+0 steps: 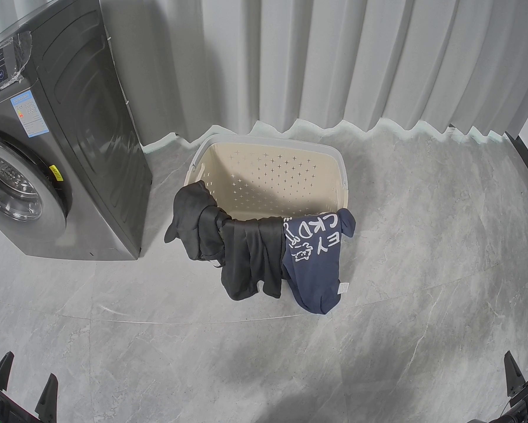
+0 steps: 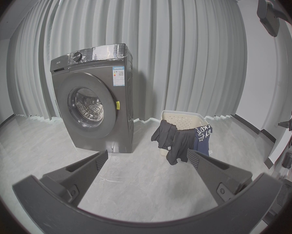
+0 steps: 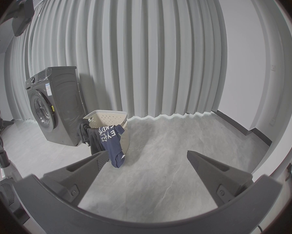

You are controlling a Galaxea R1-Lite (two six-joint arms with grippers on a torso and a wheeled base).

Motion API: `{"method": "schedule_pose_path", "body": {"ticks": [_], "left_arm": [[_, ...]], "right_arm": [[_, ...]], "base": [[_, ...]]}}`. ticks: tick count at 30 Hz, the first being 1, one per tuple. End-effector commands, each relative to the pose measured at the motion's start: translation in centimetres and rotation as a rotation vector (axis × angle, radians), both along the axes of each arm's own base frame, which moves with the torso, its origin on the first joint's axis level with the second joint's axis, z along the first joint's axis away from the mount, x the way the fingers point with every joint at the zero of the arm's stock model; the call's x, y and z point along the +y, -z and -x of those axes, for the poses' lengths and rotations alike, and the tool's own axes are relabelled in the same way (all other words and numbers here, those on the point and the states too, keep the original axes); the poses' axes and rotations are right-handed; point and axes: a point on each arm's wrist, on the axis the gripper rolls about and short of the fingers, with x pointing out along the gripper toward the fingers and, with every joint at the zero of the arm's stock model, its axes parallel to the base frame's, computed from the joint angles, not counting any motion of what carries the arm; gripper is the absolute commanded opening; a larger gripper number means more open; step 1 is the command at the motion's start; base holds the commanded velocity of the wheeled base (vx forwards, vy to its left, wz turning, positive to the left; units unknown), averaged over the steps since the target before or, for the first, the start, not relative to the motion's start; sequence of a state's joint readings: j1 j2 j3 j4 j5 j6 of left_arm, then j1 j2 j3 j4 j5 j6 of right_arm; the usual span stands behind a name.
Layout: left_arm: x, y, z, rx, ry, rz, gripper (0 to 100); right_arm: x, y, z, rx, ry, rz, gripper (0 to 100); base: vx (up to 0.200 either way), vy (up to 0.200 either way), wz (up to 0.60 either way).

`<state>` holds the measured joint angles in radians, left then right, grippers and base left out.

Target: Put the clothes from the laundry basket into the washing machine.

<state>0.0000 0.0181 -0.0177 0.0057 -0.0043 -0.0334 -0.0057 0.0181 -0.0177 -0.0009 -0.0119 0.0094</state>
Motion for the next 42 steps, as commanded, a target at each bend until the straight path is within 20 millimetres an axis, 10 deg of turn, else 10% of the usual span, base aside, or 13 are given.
{"method": "schedule_pose_path", "body": {"ticks": [1, 42], "left_arm": [[0.0, 0.47, -0.06, 0.009, 0.0, 0.0, 100], [0.0, 0.47, -0.06, 0.009, 0.0, -0.001, 100]], "right_arm": [[0.0, 0.51, -0.05, 0.007, 0.001, 0.0, 100], [0.0, 0.51, -0.05, 0.007, -0.001, 0.0, 100]], "base": [[0.2, 0.0, 0.0], [0.083, 0.029, 0.0]]}}
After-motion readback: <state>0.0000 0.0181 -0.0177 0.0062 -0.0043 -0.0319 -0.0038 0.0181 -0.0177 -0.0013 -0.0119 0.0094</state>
